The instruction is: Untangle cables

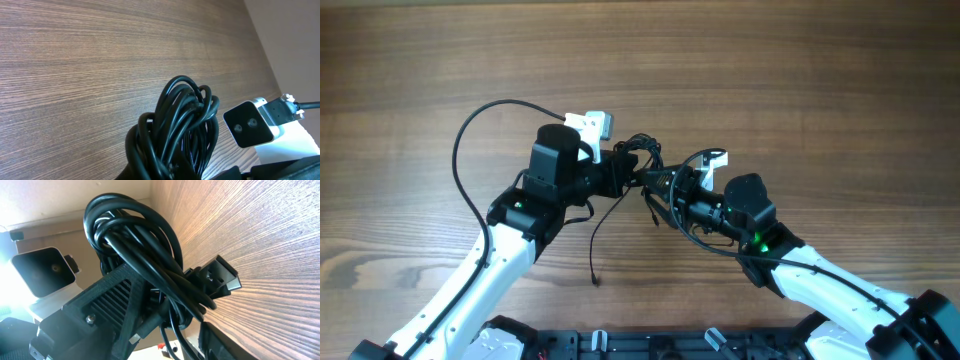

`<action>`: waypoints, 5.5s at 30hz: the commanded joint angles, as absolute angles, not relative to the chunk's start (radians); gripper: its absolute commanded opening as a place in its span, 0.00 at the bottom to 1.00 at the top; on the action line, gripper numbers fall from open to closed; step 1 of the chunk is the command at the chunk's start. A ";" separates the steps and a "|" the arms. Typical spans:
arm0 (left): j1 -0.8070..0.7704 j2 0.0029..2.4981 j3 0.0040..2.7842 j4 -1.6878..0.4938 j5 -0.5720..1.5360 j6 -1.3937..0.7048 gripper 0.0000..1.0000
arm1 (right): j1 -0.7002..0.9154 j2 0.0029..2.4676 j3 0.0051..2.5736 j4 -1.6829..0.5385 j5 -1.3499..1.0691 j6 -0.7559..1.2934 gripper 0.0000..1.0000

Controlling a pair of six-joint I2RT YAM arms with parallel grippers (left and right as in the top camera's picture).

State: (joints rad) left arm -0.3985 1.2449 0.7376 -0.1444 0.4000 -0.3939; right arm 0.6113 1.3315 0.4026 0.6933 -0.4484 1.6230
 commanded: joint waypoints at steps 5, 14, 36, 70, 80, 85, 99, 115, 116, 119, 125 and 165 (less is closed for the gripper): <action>-0.402 1.245 0.739 -0.101 0.395 -0.439 0.04 | 0.660 1.353 0.414 0.686 -0.415 1.544 0.48; -0.402 1.245 0.739 -0.068 0.395 -0.543 0.04 | 0.720 1.403 0.414 0.747 -0.346 1.544 0.44; -0.402 1.245 0.739 -0.079 0.571 -0.187 0.04 | 0.468 1.430 0.414 0.858 -0.612 1.412 0.05; -0.183 1.244 0.739 -0.091 0.537 -0.536 0.04 | 0.728 1.430 0.414 0.757 -0.472 0.980 1.00; -0.194 1.244 0.739 -0.133 0.549 -0.536 0.04 | 0.714 1.430 0.414 0.754 -0.631 0.937 1.00; -0.194 1.244 0.739 -0.139 0.548 -0.536 0.04 | 0.698 1.430 0.414 0.720 -0.596 0.812 0.98; -0.194 1.244 0.739 0.016 0.529 -0.780 0.04 | 0.697 1.434 0.414 0.682 -0.522 0.466 0.64; -0.194 1.244 0.739 -0.006 0.526 -0.596 0.04 | 0.720 1.430 0.414 0.851 -0.436 0.752 0.05; -0.194 1.244 0.739 -0.033 0.527 -0.525 0.04 | 0.692 1.421 0.414 0.916 -0.487 0.796 0.04; -0.194 1.244 0.739 -0.099 0.540 -0.422 0.04 | 0.604 1.418 0.414 1.104 -0.563 0.947 0.04; -0.204 1.244 0.739 -0.106 0.639 -0.392 0.04 | 0.513 1.418 0.415 1.230 -0.516 0.999 0.05; -0.357 1.309 0.739 -0.228 0.549 -0.831 0.04 | 0.516 1.418 0.481 0.922 -0.205 0.566 0.05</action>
